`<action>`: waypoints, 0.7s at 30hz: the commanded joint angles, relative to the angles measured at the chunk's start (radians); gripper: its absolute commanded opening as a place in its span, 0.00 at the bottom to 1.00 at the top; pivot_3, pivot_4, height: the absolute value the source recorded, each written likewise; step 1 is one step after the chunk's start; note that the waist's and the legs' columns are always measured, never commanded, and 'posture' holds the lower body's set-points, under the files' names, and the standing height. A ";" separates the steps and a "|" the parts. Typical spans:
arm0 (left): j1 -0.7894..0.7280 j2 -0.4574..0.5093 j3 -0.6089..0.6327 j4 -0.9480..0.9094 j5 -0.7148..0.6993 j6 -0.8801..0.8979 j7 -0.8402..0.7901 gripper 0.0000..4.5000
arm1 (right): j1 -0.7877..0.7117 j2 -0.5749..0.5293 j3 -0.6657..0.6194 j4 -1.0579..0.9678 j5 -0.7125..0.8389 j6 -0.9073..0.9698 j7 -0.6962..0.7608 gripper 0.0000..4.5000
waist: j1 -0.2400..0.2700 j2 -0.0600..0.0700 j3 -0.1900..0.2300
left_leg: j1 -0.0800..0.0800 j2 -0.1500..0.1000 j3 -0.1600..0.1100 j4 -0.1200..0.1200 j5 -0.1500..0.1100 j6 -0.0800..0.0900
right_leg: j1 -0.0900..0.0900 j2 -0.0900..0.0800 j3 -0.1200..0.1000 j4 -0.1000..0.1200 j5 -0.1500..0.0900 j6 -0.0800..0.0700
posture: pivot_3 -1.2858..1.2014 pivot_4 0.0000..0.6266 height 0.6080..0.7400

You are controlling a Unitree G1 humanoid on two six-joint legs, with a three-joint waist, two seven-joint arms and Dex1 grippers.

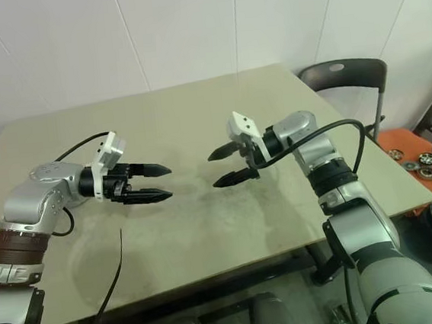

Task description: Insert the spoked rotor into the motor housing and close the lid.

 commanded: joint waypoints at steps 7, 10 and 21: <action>-0.037 0.005 0.017 -0.008 -0.008 -0.003 -0.005 0.88 | -0.037 -0.006 -0.026 -0.028 0.018 0.014 0.004 0.88 | 0.000 0.000 0.000 | 0.000 0.000 0.000 0.000 0.000 0.000 | 0.000 0.000 0.000 0.000 0.000 0.000 | 0.52 0.00 1.00; -0.031 -0.002 0.025 -0.003 -0.010 -0.013 0.002 0.88 | -0.036 -0.006 -0.022 -0.031 0.015 0.014 0.005 0.88 | 0.000 0.000 0.000 | 0.000 0.000 0.000 0.000 0.000 0.000 | 0.000 0.000 0.000 0.000 0.000 0.000 | 0.52 0.00 1.00; -0.036 -0.009 0.020 0.023 -0.004 -0.033 -0.006 0.88 | -0.027 -0.003 -0.029 -0.055 0.022 0.031 -0.011 0.88 | 0.000 0.000 0.000 | 0.000 0.000 0.000 0.000 0.000 0.000 | 0.000 0.000 0.000 0.000 0.000 0.000 | 0.52 0.00 1.00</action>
